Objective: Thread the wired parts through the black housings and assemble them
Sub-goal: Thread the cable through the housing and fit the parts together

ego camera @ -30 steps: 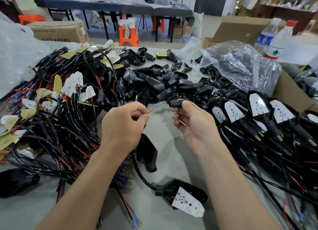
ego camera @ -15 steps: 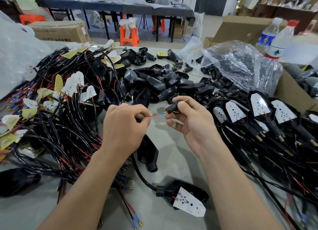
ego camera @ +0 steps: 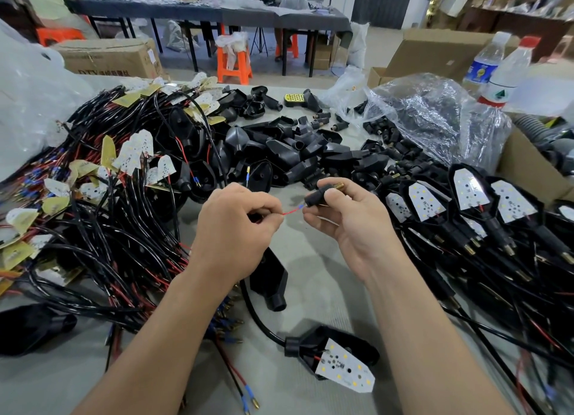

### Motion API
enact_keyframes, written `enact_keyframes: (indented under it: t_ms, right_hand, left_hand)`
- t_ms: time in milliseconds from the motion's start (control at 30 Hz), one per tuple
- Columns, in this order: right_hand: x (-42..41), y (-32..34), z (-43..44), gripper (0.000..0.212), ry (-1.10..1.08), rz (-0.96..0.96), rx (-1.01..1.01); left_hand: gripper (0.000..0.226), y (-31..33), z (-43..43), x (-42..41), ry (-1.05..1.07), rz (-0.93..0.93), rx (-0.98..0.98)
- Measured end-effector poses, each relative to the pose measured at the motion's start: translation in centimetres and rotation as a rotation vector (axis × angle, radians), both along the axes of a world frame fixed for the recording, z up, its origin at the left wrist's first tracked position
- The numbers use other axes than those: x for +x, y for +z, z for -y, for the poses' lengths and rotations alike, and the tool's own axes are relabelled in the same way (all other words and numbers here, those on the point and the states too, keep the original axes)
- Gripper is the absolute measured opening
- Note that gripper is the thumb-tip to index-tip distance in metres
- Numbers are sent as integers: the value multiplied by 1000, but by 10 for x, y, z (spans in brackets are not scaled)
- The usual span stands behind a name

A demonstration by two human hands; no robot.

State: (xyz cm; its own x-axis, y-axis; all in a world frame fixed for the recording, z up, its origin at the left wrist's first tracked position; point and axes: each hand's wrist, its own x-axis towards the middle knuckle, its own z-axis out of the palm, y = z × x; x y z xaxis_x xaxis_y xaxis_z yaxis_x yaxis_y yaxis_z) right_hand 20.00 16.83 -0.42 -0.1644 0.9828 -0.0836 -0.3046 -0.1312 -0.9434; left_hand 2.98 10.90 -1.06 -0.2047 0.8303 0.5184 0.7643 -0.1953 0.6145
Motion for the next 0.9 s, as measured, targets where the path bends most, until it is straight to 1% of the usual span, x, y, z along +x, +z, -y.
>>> enact_keyframes:
  t_ms: [100, 200, 333, 467, 500, 600, 633, 767, 833, 900]
  right_hand:
    - [-1, 0, 1, 25, 14, -61, -13]
    - [1, 2, 1, 23, 67, -105, -32]
    - [4, 2, 1, 23, 143, -62, -9]
    - [4, 3, 2, 22, 104, 21, 64]
    - [3, 3, 2, 22, 105, 38, 75]
    - [-2, 1, 6, 23, 148, 90, 89]
    - [-4, 1, 7, 23, 147, 107, 95]
    - [-8, 0, 8, 22, 128, 139, 126]
    - [-10, -1, 9, 21, 130, 129, 102]
    - [-12, -1, 9, 21, 120, 76, 57]
  left_hand:
    - [17, 0, 1, 3, -36, -22, -4]
    - [18, 0, 0, 3, -22, -33, -39]
    - [16, -2, 0, 6, 4, 26, -76]
    - [14, -3, -1, 8, 31, 64, -107]
    - [15, -4, -1, 7, 57, 34, -116]
    - [15, -6, -1, 6, 147, -137, -105]
    - [16, -7, -1, 6, 142, -136, -95]
    - [17, -3, 0, 9, 23, 155, -114]
    - [18, -4, -1, 11, -7, 208, -117]
    - [13, -4, -1, 12, -4, 249, -119]
